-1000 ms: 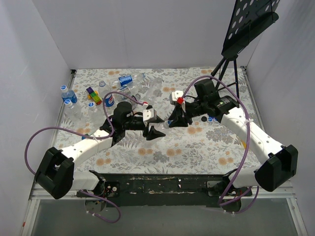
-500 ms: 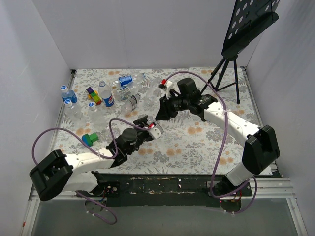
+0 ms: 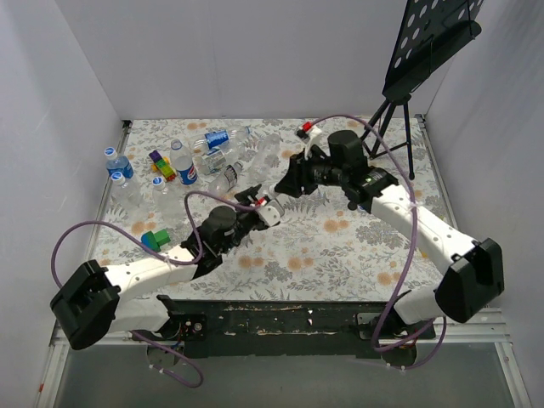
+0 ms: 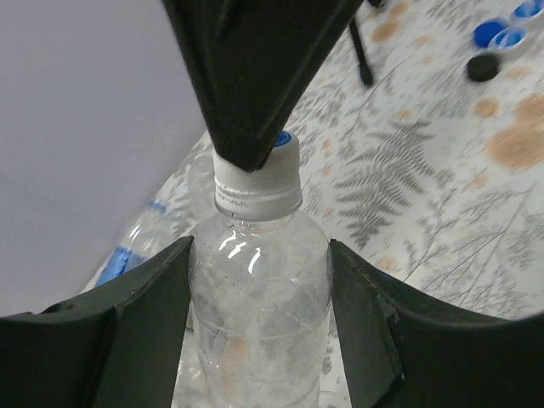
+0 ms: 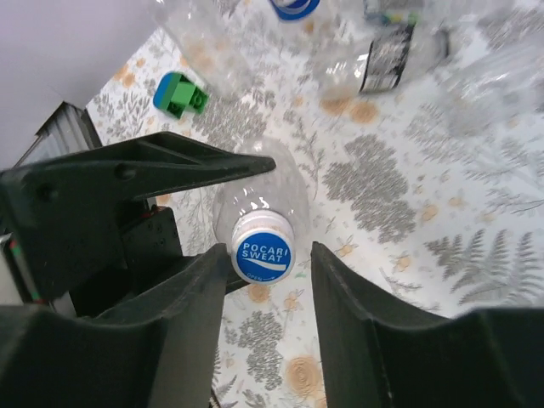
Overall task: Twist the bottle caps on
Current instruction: Screw the bottle cap onto the plastic bottle.
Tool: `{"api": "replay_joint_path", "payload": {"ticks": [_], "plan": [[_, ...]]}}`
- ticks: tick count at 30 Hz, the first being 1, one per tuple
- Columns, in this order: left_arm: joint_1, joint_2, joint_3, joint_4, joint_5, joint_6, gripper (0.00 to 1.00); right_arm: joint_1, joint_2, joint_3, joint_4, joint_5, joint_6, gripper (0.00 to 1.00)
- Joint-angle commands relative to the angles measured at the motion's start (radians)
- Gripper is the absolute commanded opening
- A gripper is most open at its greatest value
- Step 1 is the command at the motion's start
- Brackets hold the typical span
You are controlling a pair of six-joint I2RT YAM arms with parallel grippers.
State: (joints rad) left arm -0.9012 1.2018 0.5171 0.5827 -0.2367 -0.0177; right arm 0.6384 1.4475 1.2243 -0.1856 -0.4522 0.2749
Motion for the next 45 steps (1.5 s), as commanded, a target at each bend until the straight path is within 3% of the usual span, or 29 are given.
{"api": "replay_joint_path", "payload": {"ticks": [1, 6, 11, 20, 28, 38, 40, 42, 45], "plan": [[0.114, -0.028, 0.118, -0.245, 0.483, -0.212, 0.00, -0.068, -0.143, 0.003, 0.000, -0.046, -0.167, 0.56], [0.212, 0.027, 0.218, -0.368, 0.857, -0.320, 0.00, -0.098, -0.226, -0.025, -0.072, -0.192, -0.409, 0.65], [0.265, 0.056, 0.261, -0.379, 1.082, -0.389, 0.00, -0.098, -0.254, -0.031, -0.219, -0.391, -0.685, 0.65], [0.272, 0.085, 0.291, -0.397, 1.212, -0.416, 0.00, -0.095, -0.282, -0.046, -0.380, -0.473, -0.960, 0.65], [0.272, 0.087, 0.294, -0.399, 1.234, -0.418, 0.00, -0.065, -0.243, -0.022, -0.434, -0.453, -0.999, 0.63], [0.272, 0.074, 0.291, -0.389, 1.214, -0.413, 0.00, -0.048, -0.213, -0.005, -0.433, -0.431, -0.973, 0.37], [0.272, 0.064, 0.287, -0.386, 1.183, -0.401, 0.00, -0.046, -0.208, -0.012, -0.396, -0.413, -0.932, 0.23], [0.269, 0.047, 0.270, -0.374, 1.104, -0.374, 0.00, -0.045, -0.203, -0.023, -0.344, -0.399, -0.870, 0.03], [0.251, 0.001, 0.209, -0.287, 0.854, -0.340, 0.00, -0.031, -0.185, -0.031, -0.250, -0.363, -0.748, 0.01]]}}
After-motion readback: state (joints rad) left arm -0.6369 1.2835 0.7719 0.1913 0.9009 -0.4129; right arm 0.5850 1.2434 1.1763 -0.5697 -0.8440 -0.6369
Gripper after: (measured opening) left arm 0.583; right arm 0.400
